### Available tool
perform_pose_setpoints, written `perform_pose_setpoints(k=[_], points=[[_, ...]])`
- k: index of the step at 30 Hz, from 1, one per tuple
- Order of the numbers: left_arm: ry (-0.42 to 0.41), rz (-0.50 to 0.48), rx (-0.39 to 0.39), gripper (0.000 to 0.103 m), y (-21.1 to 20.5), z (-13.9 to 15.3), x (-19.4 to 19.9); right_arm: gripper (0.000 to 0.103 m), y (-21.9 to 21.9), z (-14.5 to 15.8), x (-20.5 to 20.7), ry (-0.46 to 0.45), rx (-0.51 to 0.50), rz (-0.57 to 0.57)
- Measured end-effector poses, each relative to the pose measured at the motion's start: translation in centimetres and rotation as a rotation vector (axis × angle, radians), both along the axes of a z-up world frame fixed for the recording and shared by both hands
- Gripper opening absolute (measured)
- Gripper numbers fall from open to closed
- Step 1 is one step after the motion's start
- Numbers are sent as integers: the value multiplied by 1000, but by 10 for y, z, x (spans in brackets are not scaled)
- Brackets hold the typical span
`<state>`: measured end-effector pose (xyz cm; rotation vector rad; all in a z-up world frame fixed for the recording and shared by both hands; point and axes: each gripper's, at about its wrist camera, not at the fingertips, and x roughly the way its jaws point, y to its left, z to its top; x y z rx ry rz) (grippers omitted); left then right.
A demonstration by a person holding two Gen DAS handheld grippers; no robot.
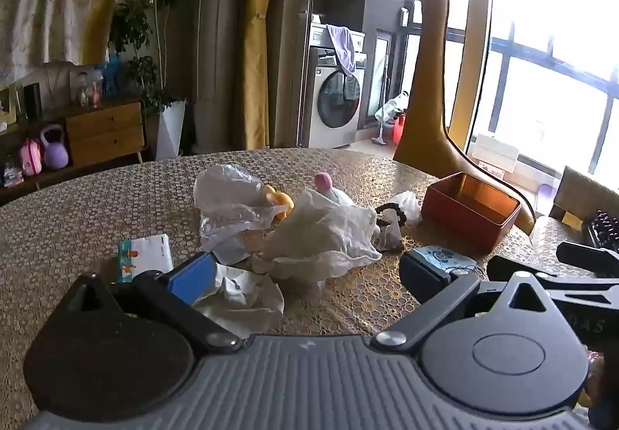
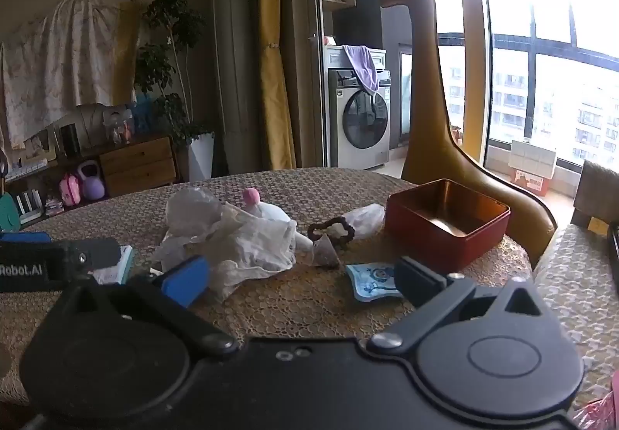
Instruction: Organize soft objects
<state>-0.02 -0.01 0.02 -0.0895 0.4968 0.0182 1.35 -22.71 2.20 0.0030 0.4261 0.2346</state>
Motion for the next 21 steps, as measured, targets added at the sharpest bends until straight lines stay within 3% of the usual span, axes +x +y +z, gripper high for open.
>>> perform_pose_setpoints(k=[4,11,21], points=[[-28,-5,36,103,-4,1,-2,102,0,0,0,-1,-2,2],[10,14,72,103,-12,4,12,102,-5,3,3,13,8,-8],[-2,25,45,103,-6,3,10,102,-3,0,3,12,8,-2]])
